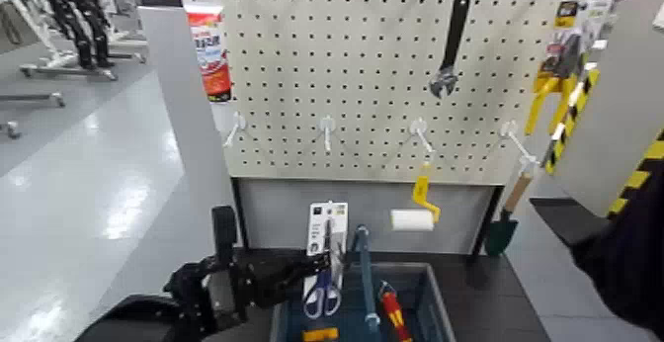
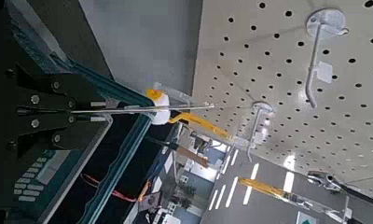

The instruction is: Put the blue scissors into the crate.

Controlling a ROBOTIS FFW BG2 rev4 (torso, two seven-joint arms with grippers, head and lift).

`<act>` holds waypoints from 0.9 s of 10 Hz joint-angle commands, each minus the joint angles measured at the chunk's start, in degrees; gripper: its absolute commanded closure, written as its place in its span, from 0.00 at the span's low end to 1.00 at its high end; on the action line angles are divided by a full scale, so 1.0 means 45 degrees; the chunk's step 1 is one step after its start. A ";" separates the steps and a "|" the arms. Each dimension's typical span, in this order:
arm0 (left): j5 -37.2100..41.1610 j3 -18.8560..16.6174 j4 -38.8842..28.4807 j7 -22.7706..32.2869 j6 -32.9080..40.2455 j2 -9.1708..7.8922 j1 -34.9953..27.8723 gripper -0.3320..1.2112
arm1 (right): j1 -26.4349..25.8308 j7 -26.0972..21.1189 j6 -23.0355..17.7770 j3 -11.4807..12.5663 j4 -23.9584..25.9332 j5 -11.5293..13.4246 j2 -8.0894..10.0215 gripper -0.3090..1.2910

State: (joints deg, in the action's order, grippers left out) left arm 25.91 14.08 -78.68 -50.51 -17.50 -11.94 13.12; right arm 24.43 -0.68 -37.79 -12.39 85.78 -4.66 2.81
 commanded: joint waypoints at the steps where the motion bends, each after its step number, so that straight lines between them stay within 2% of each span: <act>1: -0.0172 0.0152 0.0219 -0.0046 -0.0056 0.0017 -0.0006 0.98 | -0.0019 0.0015 0.0000 0.0000 -0.0001 0.0000 0.0000 0.25; 4: -0.0367 0.0269 0.0297 -0.0065 -0.0251 -0.0003 0.0014 0.98 | -0.0019 0.0015 0.0000 -0.0020 -0.0001 0.0000 0.0000 0.25; 5: -0.0602 0.0250 0.0278 -0.0085 -0.0427 -0.0003 0.0014 0.89 | -0.0019 0.0015 0.0000 0.0000 -0.0001 0.0000 0.0000 0.25; 6: -0.0797 0.0230 0.0180 -0.0046 -0.0466 0.0017 0.0014 0.56 | -0.0019 0.0015 0.0000 0.0000 -0.0001 0.0000 0.0000 0.25; 7: -0.0875 0.0269 0.0082 -0.0046 -0.0525 0.0017 0.0014 0.16 | -0.0019 0.0034 0.0000 0.0000 -0.0001 0.0000 0.0000 0.25; 9: -0.0875 0.0230 0.0063 -0.0065 -0.0447 0.0017 0.0014 0.20 | 0.0000 0.0015 0.0000 0.0000 0.0019 0.0000 0.0000 0.25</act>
State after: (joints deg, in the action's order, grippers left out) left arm 21.98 15.16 -78.40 -50.80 -19.60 -11.86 13.22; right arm 24.40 -0.61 -37.80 -12.40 85.83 -4.66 2.81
